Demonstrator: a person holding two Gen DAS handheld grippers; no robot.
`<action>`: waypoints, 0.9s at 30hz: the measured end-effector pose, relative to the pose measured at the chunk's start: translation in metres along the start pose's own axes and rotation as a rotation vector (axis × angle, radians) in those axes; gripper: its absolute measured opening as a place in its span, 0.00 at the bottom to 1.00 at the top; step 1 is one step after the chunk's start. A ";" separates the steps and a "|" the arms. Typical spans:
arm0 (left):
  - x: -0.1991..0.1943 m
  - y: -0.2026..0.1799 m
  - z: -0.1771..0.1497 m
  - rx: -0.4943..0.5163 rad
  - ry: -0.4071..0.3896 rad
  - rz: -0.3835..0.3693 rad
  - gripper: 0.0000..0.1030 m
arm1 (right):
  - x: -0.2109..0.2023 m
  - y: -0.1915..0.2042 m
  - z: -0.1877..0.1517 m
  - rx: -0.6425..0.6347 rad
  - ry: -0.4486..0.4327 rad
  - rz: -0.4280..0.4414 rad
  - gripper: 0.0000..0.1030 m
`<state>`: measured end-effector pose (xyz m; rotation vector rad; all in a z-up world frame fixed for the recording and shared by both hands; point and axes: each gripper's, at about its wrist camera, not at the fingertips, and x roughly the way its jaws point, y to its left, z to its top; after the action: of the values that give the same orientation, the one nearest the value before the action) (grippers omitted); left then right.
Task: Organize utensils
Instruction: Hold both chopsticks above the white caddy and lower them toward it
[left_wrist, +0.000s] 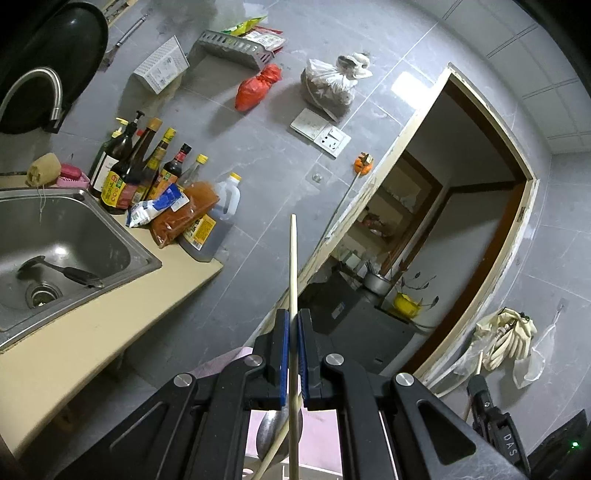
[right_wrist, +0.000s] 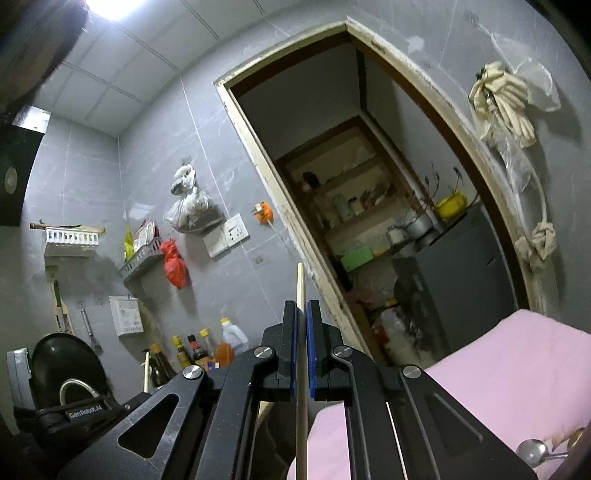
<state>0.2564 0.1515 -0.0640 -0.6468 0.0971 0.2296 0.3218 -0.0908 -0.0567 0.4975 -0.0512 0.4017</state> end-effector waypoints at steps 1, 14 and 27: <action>0.000 0.000 -0.001 0.001 0.002 -0.005 0.05 | 0.000 0.002 0.002 -0.003 -0.004 0.004 0.04; 0.000 0.001 0.002 -0.014 -0.003 -0.037 0.05 | 0.003 0.015 0.012 0.033 -0.066 0.026 0.04; 0.002 0.002 -0.015 0.030 -0.025 -0.016 0.05 | -0.006 0.011 0.002 0.042 -0.088 -0.011 0.04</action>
<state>0.2580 0.1444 -0.0769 -0.6144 0.0707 0.2202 0.3120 -0.0844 -0.0510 0.5570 -0.1253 0.3710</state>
